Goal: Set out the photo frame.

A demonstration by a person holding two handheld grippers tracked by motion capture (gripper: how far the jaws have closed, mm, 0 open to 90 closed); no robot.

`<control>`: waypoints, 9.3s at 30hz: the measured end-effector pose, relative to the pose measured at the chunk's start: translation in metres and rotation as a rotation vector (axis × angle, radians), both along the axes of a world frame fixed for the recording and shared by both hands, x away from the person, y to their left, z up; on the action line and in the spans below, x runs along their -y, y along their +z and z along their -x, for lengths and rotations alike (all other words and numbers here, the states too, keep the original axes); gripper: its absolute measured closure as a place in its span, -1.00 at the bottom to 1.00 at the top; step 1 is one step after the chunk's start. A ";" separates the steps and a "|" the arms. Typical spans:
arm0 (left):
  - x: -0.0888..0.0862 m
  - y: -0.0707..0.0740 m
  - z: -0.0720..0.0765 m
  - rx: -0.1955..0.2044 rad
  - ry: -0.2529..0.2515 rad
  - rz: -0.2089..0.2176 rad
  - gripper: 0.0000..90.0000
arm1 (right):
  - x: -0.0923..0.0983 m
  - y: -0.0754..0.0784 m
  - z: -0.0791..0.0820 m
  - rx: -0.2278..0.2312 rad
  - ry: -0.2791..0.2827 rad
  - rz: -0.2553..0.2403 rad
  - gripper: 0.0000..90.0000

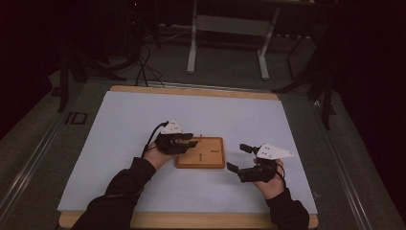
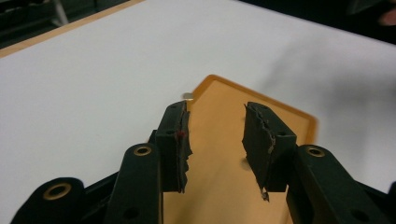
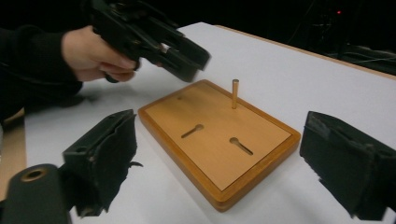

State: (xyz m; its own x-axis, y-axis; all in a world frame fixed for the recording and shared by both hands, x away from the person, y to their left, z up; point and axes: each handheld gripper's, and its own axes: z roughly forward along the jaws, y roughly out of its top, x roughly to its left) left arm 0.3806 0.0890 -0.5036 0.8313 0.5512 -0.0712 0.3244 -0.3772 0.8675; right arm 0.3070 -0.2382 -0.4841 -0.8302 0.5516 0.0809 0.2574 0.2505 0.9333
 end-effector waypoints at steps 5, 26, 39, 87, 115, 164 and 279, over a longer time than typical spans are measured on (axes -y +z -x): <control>0.010 -0.006 -0.011 0.005 -0.002 -0.018 0.36 | 0.000 0.000 0.000 0.000 0.006 0.008 -0.71; 0.024 -0.021 -0.029 0.039 -0.042 -0.077 0.58 | -0.011 -0.006 0.002 -0.030 0.072 0.035 -0.65; 0.026 -0.023 -0.032 0.030 -0.045 -0.062 0.84 | -0.013 -0.008 0.001 -0.035 0.081 0.073 -0.63; 0.019 -0.016 -0.065 -0.167 -0.144 -0.025 0.87 | -0.082 -0.087 0.033 0.906 0.015 1.126 0.21; 0.009 0.001 -0.049 -0.096 -0.098 -0.063 0.31 | -0.088 -0.076 0.028 0.888 0.047 1.132 0.50; -0.084 0.010 0.071 -0.007 -0.062 0.120 -0.81 | -0.083 0.029 -0.053 0.434 0.302 0.963 0.55; -0.079 -0.029 0.082 -0.028 -0.049 0.128 -0.81 | -0.056 0.033 -0.121 0.093 0.072 0.452 -0.77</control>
